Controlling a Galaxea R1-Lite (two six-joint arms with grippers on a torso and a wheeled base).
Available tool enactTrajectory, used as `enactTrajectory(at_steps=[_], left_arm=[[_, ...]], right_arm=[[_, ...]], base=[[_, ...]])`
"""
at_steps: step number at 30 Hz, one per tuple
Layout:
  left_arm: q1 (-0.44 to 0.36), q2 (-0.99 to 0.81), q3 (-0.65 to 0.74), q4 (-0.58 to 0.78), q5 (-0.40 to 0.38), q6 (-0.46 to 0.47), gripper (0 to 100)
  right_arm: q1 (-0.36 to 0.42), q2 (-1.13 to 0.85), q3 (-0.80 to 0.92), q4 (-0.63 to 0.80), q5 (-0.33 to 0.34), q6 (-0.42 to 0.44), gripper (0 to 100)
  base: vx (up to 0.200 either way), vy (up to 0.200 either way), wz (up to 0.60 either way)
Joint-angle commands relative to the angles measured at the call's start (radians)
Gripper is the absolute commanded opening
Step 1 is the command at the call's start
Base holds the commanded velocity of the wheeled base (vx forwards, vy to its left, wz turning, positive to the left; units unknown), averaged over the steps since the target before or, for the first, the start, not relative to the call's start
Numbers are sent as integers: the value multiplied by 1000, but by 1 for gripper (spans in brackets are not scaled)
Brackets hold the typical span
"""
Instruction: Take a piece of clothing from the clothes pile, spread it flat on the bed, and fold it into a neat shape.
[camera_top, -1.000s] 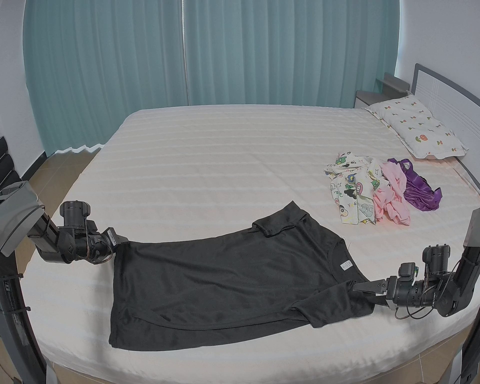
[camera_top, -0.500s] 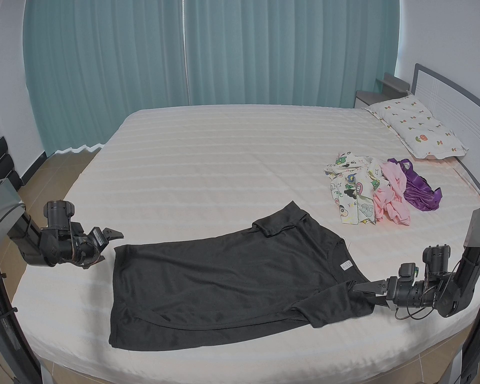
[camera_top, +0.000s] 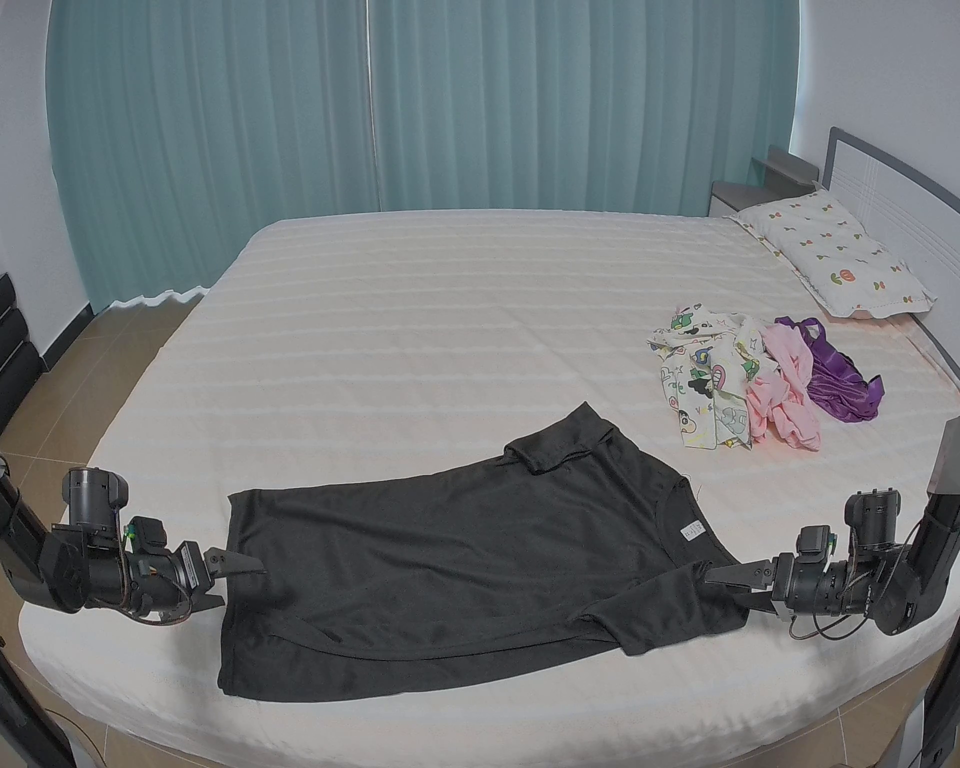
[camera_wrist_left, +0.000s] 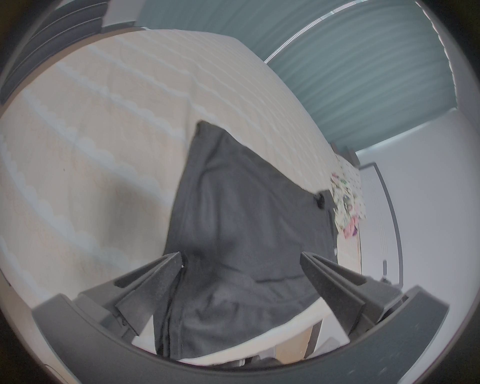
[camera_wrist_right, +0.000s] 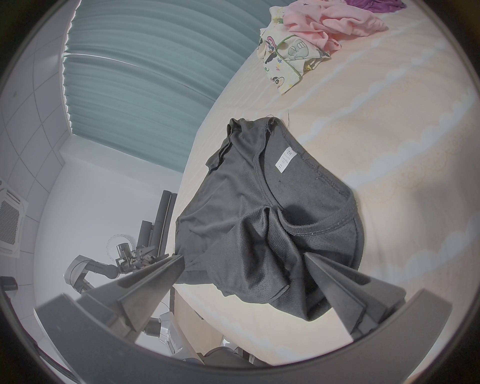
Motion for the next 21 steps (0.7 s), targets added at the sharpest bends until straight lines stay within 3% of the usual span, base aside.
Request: enactTrajectory(at_steps=[1, 9, 21], left_arm=[[-20, -15, 43, -4, -12, 24, 100], [-49, 71, 43, -111, 0, 24, 100], [-48, 96, 41, -139, 7, 38, 100]], right_arm=[[2, 1, -1, 0, -1, 0, 100], [7, -2, 0, 0, -1, 1, 100], [9, -2, 0, 0, 0, 0, 100]], base=[[0, 0, 0], [0, 0, 0], [0, 0, 0]])
